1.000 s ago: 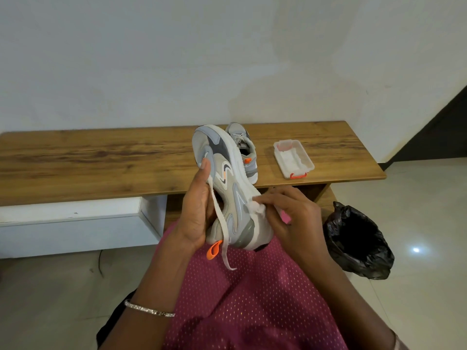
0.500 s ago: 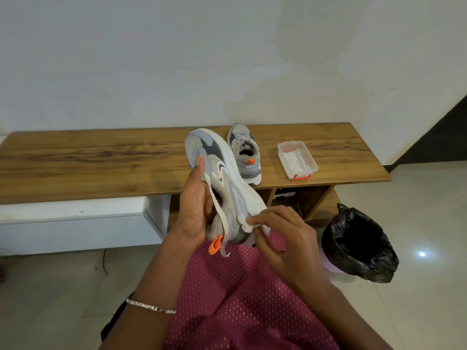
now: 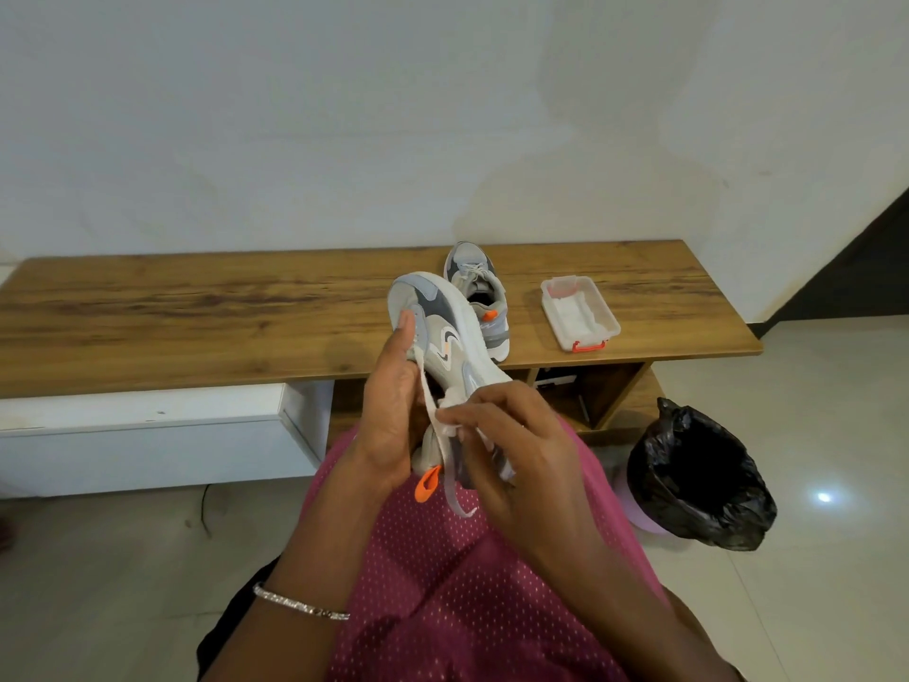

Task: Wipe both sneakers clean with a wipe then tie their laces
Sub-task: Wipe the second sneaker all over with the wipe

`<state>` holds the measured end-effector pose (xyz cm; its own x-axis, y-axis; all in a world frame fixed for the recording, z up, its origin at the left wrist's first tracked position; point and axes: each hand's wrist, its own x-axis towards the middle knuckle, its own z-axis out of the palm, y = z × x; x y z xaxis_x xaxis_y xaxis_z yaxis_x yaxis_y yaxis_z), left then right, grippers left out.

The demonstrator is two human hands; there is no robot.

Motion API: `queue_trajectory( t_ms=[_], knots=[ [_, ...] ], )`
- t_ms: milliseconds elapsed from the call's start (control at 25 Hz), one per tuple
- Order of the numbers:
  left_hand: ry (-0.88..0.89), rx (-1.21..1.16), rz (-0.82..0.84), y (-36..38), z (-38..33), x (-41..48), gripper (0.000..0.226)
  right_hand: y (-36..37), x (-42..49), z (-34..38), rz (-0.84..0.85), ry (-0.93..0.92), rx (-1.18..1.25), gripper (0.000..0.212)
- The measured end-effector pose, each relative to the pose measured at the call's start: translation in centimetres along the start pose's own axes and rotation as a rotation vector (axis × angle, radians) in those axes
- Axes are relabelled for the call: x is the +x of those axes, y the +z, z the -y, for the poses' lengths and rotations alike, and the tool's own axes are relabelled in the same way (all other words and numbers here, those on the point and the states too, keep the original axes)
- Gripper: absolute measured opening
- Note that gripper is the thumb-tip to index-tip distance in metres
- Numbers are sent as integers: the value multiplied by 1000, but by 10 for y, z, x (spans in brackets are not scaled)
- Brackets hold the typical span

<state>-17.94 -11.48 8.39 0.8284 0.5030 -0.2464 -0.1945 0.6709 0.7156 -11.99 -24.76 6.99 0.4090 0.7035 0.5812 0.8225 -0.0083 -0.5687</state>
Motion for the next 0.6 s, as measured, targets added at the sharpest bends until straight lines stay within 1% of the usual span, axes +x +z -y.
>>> queue_trajectory(
  t_ms=[80, 200, 360, 480, 600],
  knots=[
    [30, 13, -16, -2, -2, 4, 73, 2, -12, 4, 36, -28, -12, 21],
    [54, 73, -91, -2, -2, 5, 58, 3, -20, 0, 61, -50, 3, 19],
    [14, 39, -108, -2, 1, 3, 64, 1, 1, -6, 18, -33, -17, 21],
    [-37, 15, -97, 1, -1, -1, 64, 4, 7, -6, 27, -9, -2, 21],
    [19, 10, -116, -4, -3, 0, 60, 6, -6, -5, 64, 13, 12, 22]
  ],
)
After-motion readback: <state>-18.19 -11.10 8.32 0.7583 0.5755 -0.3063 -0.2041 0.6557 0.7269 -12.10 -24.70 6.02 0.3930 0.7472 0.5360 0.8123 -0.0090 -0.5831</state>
